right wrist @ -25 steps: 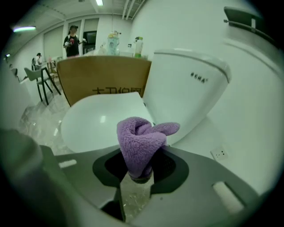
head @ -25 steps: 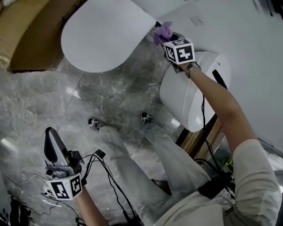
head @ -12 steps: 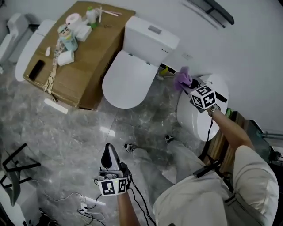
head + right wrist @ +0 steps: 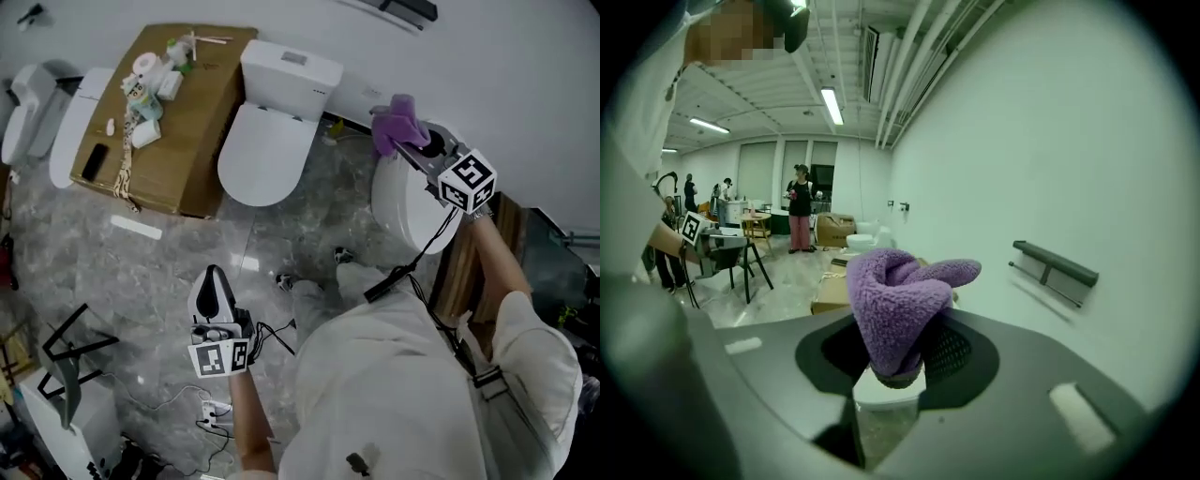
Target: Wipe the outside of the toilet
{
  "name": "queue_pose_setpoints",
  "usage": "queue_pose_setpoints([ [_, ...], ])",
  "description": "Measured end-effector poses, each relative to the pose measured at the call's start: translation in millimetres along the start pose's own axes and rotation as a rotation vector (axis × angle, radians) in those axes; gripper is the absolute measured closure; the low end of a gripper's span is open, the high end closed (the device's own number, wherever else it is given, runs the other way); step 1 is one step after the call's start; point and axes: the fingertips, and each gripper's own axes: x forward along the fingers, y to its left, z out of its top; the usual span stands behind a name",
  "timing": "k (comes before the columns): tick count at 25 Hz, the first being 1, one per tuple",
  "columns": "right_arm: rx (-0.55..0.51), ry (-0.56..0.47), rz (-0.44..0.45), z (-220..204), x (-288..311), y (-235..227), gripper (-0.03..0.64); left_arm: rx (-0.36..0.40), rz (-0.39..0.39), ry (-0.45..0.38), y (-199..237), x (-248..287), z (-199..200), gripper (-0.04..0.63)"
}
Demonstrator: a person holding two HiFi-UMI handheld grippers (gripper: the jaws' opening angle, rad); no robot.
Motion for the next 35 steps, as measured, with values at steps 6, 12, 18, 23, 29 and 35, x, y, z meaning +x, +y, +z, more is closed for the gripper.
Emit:
queue_pose_setpoints([
  [6, 0.058, -0.124, -0.065, 30.2, -64.6, -40.8, 0.492, -0.011, 0.004, -0.026, -38.0, 29.9, 20.3, 0.591],
  [12, 0.207, -0.279, -0.046, 51.1, -86.9, -63.1, 0.491, 0.083, 0.028, -0.065, -85.9, 67.2, 70.0, 0.591],
  [18, 0.391, -0.406, 0.097, 47.0, -66.2, -79.1, 0.488, 0.12, 0.149, -0.158, -104.5, 98.7, 108.2, 0.591],
  [23, 0.423, -0.46, 0.267, 67.1, -47.4, -51.8, 0.486, 0.146, 0.172, -0.116, -111.5, 109.2, 108.3, 0.591],
  [29, 0.442, -0.523, 0.305, 93.9, -35.8, -2.8, 0.488, 0.066, 0.171, -0.113, -84.3, 109.1, 99.2, 0.591],
  [35, 0.435, -0.521, 0.215, 112.3, -24.6, 42.1, 0.488, 0.086, 0.069, -0.101, -55.4, 100.3, 106.7, 0.591],
])
